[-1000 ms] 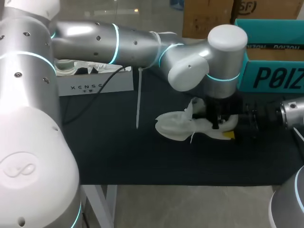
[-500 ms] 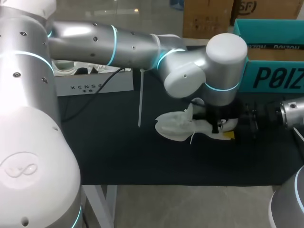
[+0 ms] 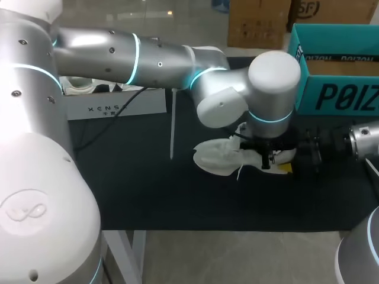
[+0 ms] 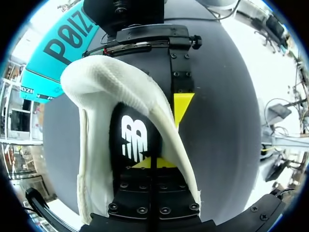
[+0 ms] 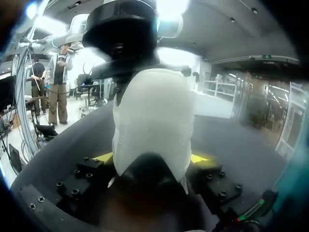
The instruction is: Take the shoe out of the shoebox, open the shoe tongue, remove and reinsert the insole, then place the shoe into the shoebox
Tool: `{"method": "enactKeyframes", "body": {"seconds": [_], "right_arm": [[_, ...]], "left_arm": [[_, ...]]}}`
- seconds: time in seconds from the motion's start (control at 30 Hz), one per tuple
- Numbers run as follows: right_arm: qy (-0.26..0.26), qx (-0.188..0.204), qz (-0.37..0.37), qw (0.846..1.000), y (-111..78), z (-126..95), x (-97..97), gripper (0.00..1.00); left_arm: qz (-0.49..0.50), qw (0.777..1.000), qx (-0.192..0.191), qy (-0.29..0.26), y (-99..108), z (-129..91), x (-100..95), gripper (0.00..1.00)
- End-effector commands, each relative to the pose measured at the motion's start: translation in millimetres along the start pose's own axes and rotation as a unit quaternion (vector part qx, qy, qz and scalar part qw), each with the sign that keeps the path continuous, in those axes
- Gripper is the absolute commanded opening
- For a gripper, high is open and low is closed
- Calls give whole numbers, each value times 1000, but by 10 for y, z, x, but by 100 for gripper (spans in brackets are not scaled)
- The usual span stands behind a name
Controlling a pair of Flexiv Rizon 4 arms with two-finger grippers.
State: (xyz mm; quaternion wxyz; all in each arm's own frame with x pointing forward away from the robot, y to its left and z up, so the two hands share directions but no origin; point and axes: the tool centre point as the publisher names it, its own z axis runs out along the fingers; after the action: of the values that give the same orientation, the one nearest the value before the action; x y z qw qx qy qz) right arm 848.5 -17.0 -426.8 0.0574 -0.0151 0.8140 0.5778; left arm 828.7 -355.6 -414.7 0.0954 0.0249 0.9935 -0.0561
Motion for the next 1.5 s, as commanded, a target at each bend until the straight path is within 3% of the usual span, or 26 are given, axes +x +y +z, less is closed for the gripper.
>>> {"method": "enactKeyframes", "body": {"seconds": [0.03, 0.93, 1.5], "right_arm": [[0, 1, 0, 1000, -37, 19, -22, 0], [0, 1, 0, 1000, -37, 19, -22, 0], [0, 1, 0, 1000, -37, 19, -22, 0]], "left_arm": [[-2, 1000, 7, -13, 76, 87, 52, 0], [6, 996, 31, -84, 47, -403, -54, 0], [-11, 991, 52, -122, 84, -752, -218, 0]]}}
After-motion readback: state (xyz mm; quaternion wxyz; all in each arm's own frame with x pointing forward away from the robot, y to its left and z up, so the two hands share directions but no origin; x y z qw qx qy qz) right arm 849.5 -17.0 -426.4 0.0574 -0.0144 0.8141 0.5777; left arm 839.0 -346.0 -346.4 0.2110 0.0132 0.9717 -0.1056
